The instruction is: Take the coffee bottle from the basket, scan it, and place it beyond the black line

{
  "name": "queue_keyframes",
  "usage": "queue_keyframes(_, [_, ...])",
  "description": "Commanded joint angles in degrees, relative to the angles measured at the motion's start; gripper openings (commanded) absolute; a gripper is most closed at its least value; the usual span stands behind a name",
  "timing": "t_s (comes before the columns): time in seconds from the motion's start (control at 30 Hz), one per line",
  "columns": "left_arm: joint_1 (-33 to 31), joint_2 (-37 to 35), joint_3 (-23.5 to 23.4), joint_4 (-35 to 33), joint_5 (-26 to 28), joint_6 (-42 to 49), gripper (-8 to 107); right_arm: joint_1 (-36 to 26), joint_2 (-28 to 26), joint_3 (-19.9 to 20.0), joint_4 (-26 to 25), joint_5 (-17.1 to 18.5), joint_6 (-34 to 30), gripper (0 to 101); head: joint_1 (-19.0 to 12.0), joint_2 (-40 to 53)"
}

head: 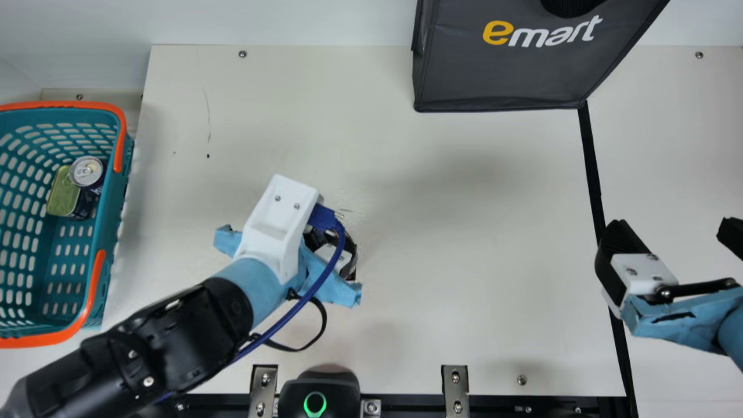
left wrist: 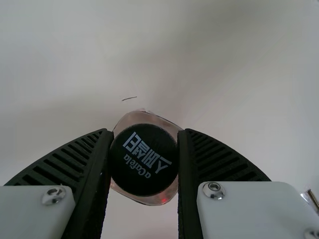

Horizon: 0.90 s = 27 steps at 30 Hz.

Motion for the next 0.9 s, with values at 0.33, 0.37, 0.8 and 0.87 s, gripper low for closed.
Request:
queue_keyframes(0.33, [2.4,-4.5,3.2,-10.1,-3.1,24.3,10,0.0,0.0,0.0,0.0,0.0,0.0,91,-1.0,0.1])
queue_keyframes(0.37, [2.8,-4.8,3.4,-11.1,-3.1,26.3,10,0.0,0.0,0.0,0.0,0.0,0.0,91,-1.0,0.1])
queue_keyframes(0.8, [10.0,-8.1,2.7,-23.4,-0.7,48.6,10,0.0,0.0,0.0,0.0,0.1,0.0,91,-1.0,0.1])
queue_keyframes(0.87, [11.4,-8.2,2.0,-25.2,-0.1,51.7,10,0.0,0.0,0.0,0.0,0.1,0.0,91,-1.0,0.1])
